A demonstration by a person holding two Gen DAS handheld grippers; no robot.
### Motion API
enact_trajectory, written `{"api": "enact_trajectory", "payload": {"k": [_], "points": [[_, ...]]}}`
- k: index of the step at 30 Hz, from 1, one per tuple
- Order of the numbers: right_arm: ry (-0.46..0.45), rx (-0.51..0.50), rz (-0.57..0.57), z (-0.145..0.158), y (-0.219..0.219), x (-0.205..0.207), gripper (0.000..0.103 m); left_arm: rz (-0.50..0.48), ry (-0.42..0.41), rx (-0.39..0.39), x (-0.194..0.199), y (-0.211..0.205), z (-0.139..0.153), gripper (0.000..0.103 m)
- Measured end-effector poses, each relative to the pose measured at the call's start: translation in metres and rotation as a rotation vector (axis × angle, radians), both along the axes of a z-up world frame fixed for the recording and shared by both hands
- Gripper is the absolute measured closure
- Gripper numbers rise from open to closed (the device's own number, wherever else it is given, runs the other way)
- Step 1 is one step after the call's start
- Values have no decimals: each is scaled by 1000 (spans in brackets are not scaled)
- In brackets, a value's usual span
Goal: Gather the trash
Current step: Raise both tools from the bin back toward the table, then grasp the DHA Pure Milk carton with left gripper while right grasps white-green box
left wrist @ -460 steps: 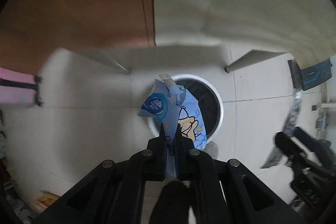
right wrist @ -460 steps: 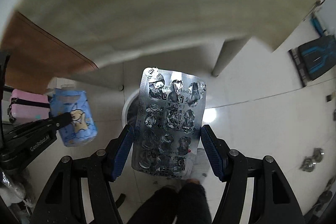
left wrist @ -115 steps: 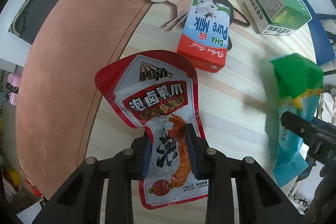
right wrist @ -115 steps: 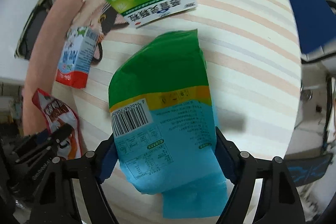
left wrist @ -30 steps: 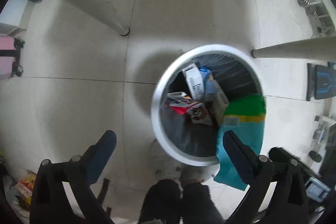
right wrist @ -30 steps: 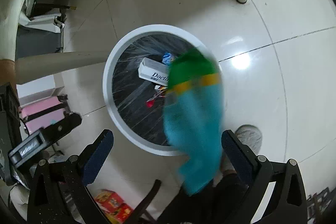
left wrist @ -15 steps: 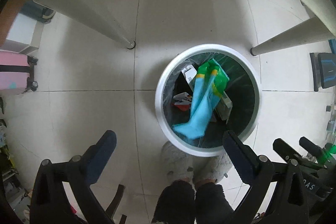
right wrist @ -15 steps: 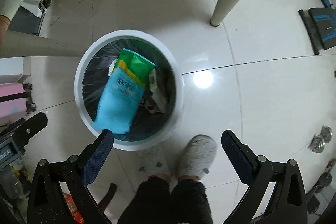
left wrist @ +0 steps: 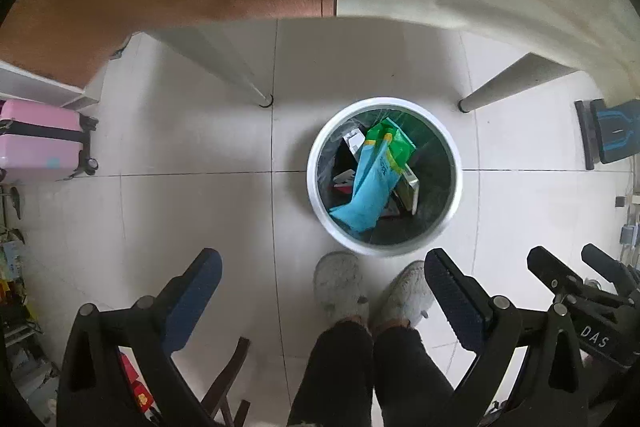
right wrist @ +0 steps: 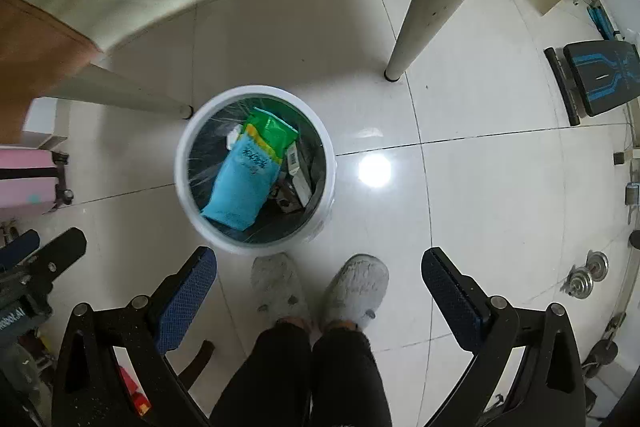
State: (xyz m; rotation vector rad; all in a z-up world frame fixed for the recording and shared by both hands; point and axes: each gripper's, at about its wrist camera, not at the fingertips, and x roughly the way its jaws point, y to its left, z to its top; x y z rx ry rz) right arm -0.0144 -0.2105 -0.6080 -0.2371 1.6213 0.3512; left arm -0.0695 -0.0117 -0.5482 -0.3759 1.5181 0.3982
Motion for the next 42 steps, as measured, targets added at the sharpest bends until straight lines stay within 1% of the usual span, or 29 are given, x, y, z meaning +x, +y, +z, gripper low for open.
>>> {"api": "enact_trajectory", "payload": {"k": [4, 10, 13, 15, 16, 18, 20, 21, 24, 28, 30, 31, 32, 35, 36, 37, 38, 39, 40, 42], "points": [[-12, 17, 1, 51, -5, -6, 0, 1, -4, 1, -12, -3, 39, 0], [-33, 45, 2, 146, -11, -15, 0, 7, -31, -10, -30, -8, 112, 0], [-26, 55, 2, 186, -12, -19, 0, 5, -47, -11, -35, -9, 145, 0], [-27, 59, 7, 218, -10, -22, 0, 7, -66, -13, -39, -6, 170, 0], [-28, 62, 8, 228, -10, -23, 0, 8, -79, -12, -40, -4, 184, 0], [-43, 73, 10, 260, -7, -24, 0, 7, -94, -1, -40, -1, 205, 0], [-58, 88, 10, 282, -3, -23, 0, 7, -124, 5, -38, 3, 228, 0], [-71, 110, 0, 299, -1, -18, 0, 6, -139, 17, -36, 6, 238, 0], [-111, 167, -30, 336, 6, 1, 0, 8, -195, 60, -22, 16, 273, 0], [-134, 237, -65, 373, 22, 38, 0, 19, -268, 118, 12, 37, 316, 0], [-164, 269, -64, 395, 34, 67, 0, 26, -295, 146, 30, 46, 331, 0], [-178, 278, -60, 405, 39, 80, 0, 37, -312, 157, 46, 53, 341, 0], [-190, 285, -55, 413, 43, 96, 0, 47, -322, 163, 53, 58, 349, 0], [-208, 296, -43, 429, 57, 146, 0, 86, -341, 189, 94, 78, 368, 0], [-215, 297, -35, 434, 64, 171, 0, 99, -348, 199, 112, 85, 372, 0], [-219, 293, -29, 435, 70, 188, 0, 111, -347, 215, 134, 92, 376, 0], [-226, 288, -16, 436, 76, 213, 0, 120, -343, 225, 146, 97, 378, 0], [-233, 280, 1, 437, 85, 240, 0, 134, -335, 236, 168, 104, 379, 0], [-243, 267, 25, 438, 99, 276, 0, 150, -328, 244, 186, 109, 379, 0], [-255, 264, 61, 435, 122, 334, 0, 188, -304, 262, 231, 123, 376, 0]]}}
